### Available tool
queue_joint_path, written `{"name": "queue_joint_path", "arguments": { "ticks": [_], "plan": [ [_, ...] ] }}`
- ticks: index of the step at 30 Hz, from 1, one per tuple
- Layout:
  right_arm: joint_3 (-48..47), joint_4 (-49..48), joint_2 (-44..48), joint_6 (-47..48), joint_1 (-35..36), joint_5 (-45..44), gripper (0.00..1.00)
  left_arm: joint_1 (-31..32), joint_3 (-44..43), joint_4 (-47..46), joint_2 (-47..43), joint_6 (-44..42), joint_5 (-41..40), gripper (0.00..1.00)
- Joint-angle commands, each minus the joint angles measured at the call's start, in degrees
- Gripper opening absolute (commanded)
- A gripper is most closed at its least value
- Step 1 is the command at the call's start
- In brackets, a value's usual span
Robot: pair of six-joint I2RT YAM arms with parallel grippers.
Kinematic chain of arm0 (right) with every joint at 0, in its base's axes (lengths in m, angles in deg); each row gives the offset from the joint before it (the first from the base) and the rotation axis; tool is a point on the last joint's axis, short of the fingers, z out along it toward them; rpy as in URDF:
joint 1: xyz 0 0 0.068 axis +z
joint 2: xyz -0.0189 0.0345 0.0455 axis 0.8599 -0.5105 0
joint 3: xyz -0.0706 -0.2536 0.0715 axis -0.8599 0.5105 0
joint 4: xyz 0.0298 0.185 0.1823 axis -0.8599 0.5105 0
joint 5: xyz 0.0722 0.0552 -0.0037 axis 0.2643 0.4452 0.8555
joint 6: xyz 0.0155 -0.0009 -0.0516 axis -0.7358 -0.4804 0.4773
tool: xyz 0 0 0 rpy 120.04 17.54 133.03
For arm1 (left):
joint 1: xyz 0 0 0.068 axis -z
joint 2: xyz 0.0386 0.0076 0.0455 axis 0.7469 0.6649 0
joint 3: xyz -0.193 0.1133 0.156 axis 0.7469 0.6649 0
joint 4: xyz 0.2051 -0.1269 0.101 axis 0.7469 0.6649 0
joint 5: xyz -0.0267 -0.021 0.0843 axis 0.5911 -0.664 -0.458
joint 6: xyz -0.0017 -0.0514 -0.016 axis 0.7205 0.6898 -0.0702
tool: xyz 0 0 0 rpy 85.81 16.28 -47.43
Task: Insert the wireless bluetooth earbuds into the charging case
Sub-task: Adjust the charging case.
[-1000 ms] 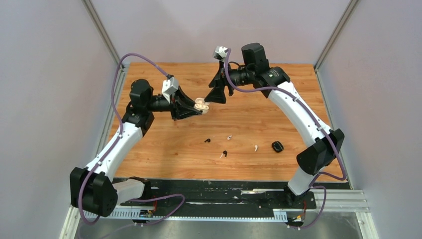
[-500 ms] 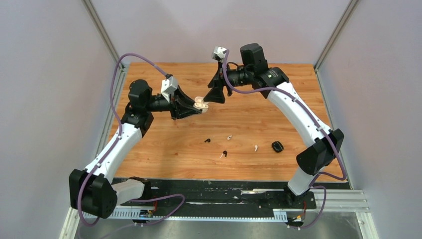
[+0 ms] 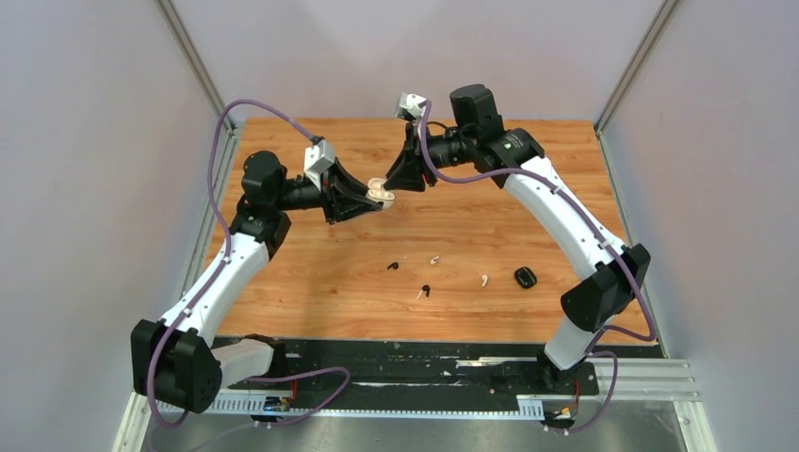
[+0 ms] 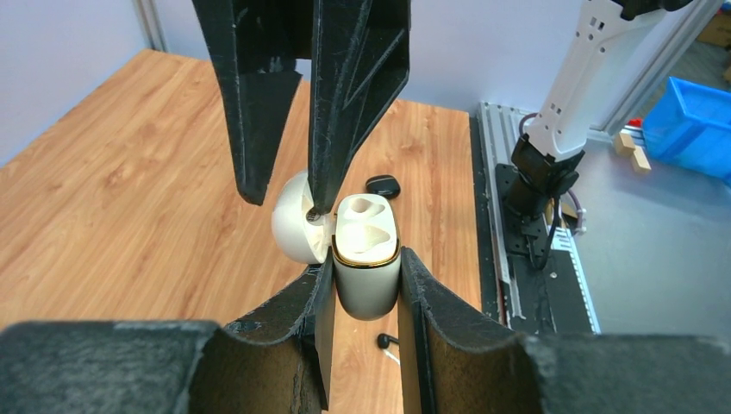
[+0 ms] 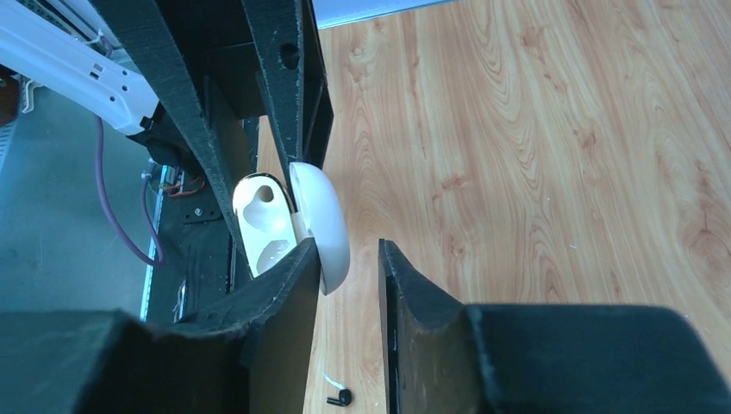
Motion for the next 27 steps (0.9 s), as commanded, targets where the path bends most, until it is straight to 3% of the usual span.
{"name": "queue_joint_path", "arguments": {
  "ticks": [1,8,13,15,17,20,25,27],
  "plan": [
    [-0.3,0.3,0.8,1.1,0.3,1.8,0.28,0.4,-0.1,-4.3,-0.7,0.3,-0.4,0.0],
    [-0.1,0.7,1.0,1.9,0.6,1.4,0.0,0.4,0.0,-2.4,-0.1,-0.3,-4.4,0.0],
    [-0.9,0.4,1.4,3.9,0.9,-3.8,0.0,0.4,-0.3,1.6,0.6,-0.3,-8.5,0.02],
    [-1.3,0.3,1.6,4.8,0.9,-5.2,0.0,0.4,-0.4,3.3,0.6,-0.4,-10.1,0.15],
    [-1.5,0.1,1.8,5.4,0.9,-6.4,0.0,0.4,-0.7,6.2,0.6,-0.7,-12.5,0.36],
    [-1.4,-0.2,1.9,6.1,0.9,-8.3,0.0,0.4,-1.7,11.7,1.0,-2.5,-15.0,0.49],
    [-0.2,-0.2,2.7,8.8,0.9,-10.0,0.0,0.4,-3.7,20.9,0.2,-9.9,-12.5,0.96],
    [0.4,0.0,3.2,10.4,1.0,-10.4,0.0,0.4,-3.1,21.8,-2.2,-11.7,-12.5,0.99]
  ]
}}
